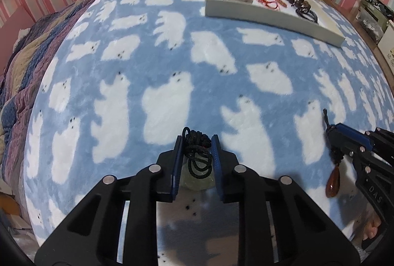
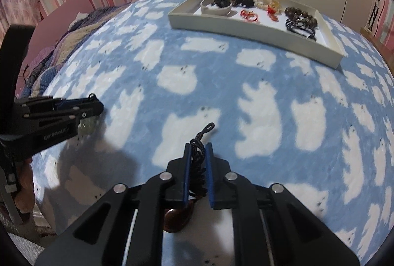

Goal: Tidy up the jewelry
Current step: 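Grasp the jade pendant cord with the left tool while the right tool grasps the brown pendant cord, then carry both pendants into the tray and open both tools to release them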

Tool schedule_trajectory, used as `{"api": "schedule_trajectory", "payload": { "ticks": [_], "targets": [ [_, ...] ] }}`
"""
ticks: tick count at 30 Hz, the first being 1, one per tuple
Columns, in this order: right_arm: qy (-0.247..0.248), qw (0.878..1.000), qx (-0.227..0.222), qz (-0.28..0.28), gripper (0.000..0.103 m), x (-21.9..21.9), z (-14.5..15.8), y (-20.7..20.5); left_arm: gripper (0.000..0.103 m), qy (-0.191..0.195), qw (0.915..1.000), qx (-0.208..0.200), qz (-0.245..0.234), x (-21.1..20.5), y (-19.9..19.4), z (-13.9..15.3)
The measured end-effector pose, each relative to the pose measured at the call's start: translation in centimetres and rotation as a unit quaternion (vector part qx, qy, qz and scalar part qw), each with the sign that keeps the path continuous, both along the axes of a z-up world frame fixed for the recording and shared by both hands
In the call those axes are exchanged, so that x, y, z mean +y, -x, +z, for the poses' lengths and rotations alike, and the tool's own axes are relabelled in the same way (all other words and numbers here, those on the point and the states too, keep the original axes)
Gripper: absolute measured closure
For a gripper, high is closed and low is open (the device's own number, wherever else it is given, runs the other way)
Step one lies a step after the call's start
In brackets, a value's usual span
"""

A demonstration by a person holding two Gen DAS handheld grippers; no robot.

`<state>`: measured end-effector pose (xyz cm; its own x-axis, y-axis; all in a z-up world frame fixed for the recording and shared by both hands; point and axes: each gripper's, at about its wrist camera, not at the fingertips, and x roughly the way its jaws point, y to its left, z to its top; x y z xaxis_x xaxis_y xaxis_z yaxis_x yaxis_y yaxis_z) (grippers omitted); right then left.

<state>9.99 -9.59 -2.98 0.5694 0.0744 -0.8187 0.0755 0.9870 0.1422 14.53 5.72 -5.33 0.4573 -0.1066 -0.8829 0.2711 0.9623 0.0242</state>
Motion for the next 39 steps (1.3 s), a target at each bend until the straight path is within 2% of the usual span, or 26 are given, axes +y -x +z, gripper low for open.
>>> {"api": "schedule_trajectory", "payload": {
  "ticks": [7,14,22,27,33,39],
  "targets": [
    [0.003,0.999,-0.042,-0.030,0.092,-4.2,2.6,-2.0,0.082,0.018,0.9995,-0.024,-0.013,-2.6,-2.0,2.5],
    [0.011,0.994,-0.089,-0.059,0.092,-9.6,6.0,-5.4,0.082,0.029,0.9974,-0.060,-0.027,-6.6,-6.4,5.6],
    [0.010,0.990,-0.120,-0.076,0.097,-14.9,8.4,-11.6,0.082,0.054,0.9966,-0.047,-0.041,-12.3,-14.0,6.8],
    [0.015,0.992,-0.100,-0.079,0.099,-16.8,6.9,-15.3,0.082,0.065,0.9956,-0.047,-0.048,-15.6,-17.9,6.5],
    [0.008,0.993,-0.076,-0.087,0.100,-18.3,4.3,-18.3,0.082,0.059,0.9966,-0.011,-0.056,-18.4,-21.7,3.6],
    [0.010,0.994,-0.049,-0.099,0.100,-19.6,2.1,-21.2,0.082,0.040,0.9981,0.003,-0.046,-19.4,-24.3,0.8]
  ]
}}
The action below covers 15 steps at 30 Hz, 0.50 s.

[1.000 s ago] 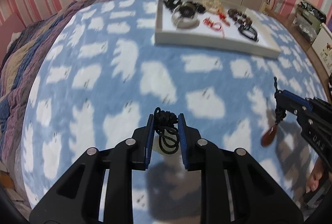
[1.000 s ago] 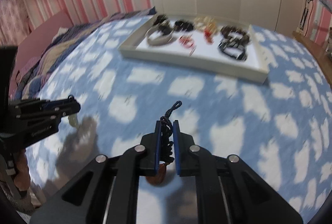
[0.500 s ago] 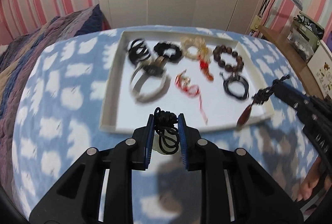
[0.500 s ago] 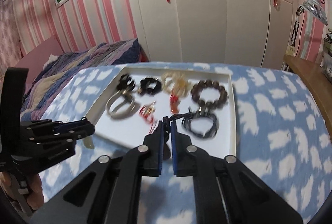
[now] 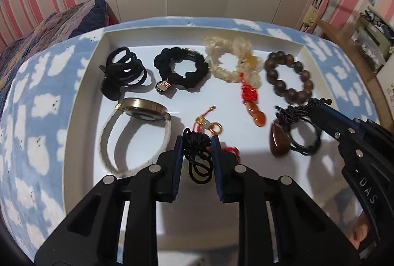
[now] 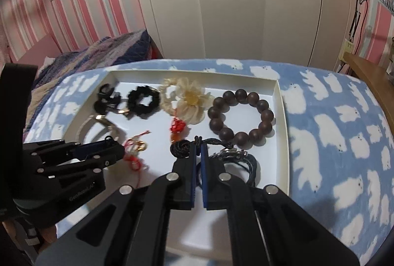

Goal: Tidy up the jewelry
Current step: 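Carry both pendants into the tray and open both tools to release them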

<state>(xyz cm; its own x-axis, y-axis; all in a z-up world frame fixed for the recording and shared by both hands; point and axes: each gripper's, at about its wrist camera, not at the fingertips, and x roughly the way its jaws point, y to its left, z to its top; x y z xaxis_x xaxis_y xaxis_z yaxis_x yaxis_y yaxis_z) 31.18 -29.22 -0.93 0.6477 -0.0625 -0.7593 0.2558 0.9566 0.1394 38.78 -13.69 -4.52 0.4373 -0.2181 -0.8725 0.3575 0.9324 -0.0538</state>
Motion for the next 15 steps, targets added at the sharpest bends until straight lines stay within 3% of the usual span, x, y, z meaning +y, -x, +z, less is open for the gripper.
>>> {"api": "schedule_trajectory", "payload": {
  "ticks": [5,10,11,12,14,15],
  "targets": [
    [-0.010,1.000,0.018,-0.011,0.096,-1.1,-1.6,-1.0,0.078,-0.007,0.9999,-0.013,0.000,-0.2,-0.4,-0.6],
    [-0.009,1.000,0.018,-0.009,0.096,-1.5,-2.1,-0.9,0.056,-0.012,0.9995,-0.029,-0.004,-0.6,0.6,0.1],
    [-0.009,1.000,0.017,-0.008,0.090,-1.5,-2.0,-0.6,0.052,-0.015,0.9992,-0.037,-0.004,-0.7,1.0,0.5],
    [-0.010,1.000,0.015,-0.009,0.070,-1.6,-1.9,-0.5,0.044,-0.016,0.9988,-0.047,-0.004,-0.7,1.6,1.0],
    [-0.009,1.000,0.004,-0.015,0.049,-1.7,-1.5,0.3,0.034,-0.018,0.9979,-0.062,0.001,-0.4,2.6,2.0],
    [-0.009,1.000,0.000,-0.014,0.049,-1.7,-1.2,0.7,0.030,-0.017,0.9974,-0.070,0.003,-0.2,3.1,2.5]
  ]
}}
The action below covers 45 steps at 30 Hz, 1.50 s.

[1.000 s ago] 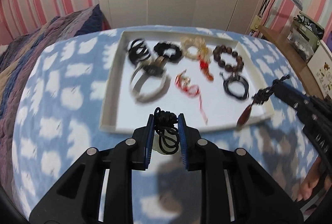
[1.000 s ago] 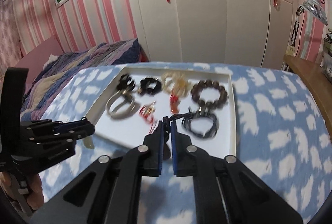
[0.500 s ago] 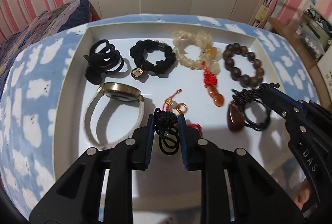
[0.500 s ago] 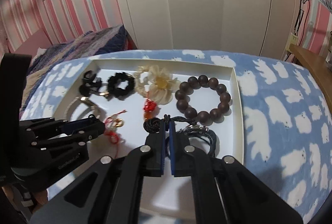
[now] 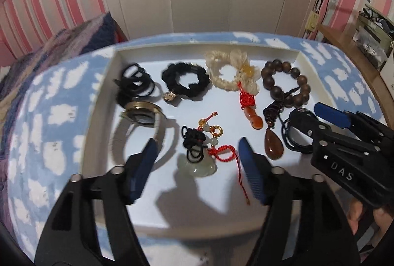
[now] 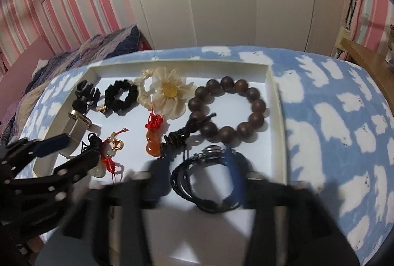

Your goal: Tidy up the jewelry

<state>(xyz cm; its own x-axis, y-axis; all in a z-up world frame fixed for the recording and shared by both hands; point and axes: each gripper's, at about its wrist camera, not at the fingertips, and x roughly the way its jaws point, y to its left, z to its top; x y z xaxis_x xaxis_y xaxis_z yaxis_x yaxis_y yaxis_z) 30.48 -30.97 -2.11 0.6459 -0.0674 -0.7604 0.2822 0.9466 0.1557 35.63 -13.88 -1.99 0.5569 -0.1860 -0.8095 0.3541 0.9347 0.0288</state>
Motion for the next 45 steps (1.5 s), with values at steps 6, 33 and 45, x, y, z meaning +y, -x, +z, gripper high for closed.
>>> {"api": "schedule_trajectory", "payload": {
  "ticks": [6,33,45],
  "targets": [
    [0.009,0.999,-0.041,-0.013,0.028,0.7,3.3,4.7,0.006,-0.002,0.9982,-0.056,0.022,3.0,5.4,3.8],
    [0.078,0.986,-0.122,-0.077,0.002,8.0,2.1,21.5,0.003,0.000,0.9776,-0.200,0.064,8.1,23.4,2.8],
    [0.096,0.984,-0.126,-0.086,0.002,8.2,2.0,21.5,0.003,0.002,0.9803,-0.181,0.079,8.6,22.6,2.1]
  ]
}}
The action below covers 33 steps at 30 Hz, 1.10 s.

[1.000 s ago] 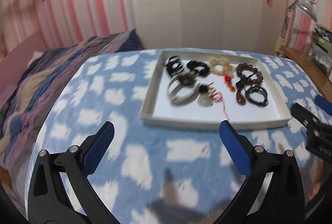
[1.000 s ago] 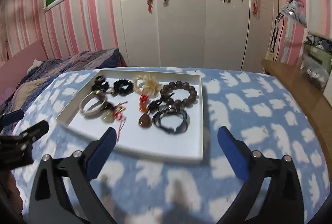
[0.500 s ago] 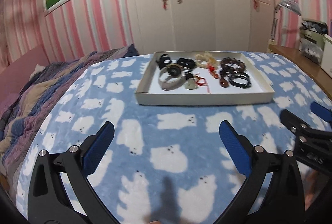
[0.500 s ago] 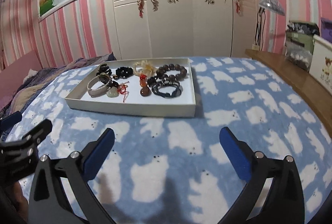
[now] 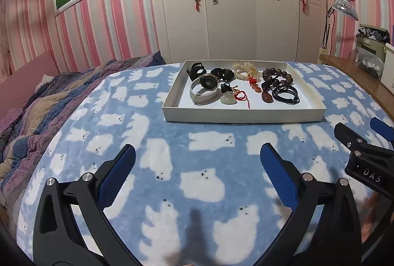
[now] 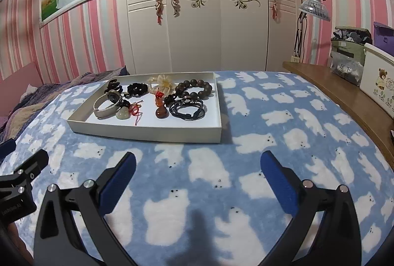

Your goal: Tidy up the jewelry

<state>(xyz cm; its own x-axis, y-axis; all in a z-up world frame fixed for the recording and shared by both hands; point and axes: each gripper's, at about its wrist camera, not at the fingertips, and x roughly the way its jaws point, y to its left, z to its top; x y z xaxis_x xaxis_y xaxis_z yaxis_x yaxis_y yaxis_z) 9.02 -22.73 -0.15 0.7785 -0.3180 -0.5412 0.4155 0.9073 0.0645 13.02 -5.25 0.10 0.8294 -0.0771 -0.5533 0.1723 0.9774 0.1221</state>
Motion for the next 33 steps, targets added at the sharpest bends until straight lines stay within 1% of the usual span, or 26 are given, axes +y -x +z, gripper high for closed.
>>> {"api": "schedule_trajectory", "payload": {
  "ticks": [7,14,22,33],
  "targets": [
    [0.004,1.000,0.002,0.002,0.002,0.15,-0.13,-0.08,0.003,0.004,1.0000,0.003,-0.001,0.05,-0.10,-0.10],
    [0.003,1.000,0.008,0.007,0.002,0.20,-0.29,-0.18,0.003,-0.012,0.9999,-0.008,0.006,-0.36,0.01,-0.29],
    [0.001,1.000,0.011,0.009,0.002,0.16,-0.43,-0.24,0.003,-0.002,1.0000,0.005,0.005,-0.10,-0.43,-0.46],
    [0.001,1.000,0.012,0.009,0.002,0.09,-0.51,-0.31,0.003,-0.002,1.0000,0.003,0.005,-0.08,-0.42,-0.47]
  ]
}}
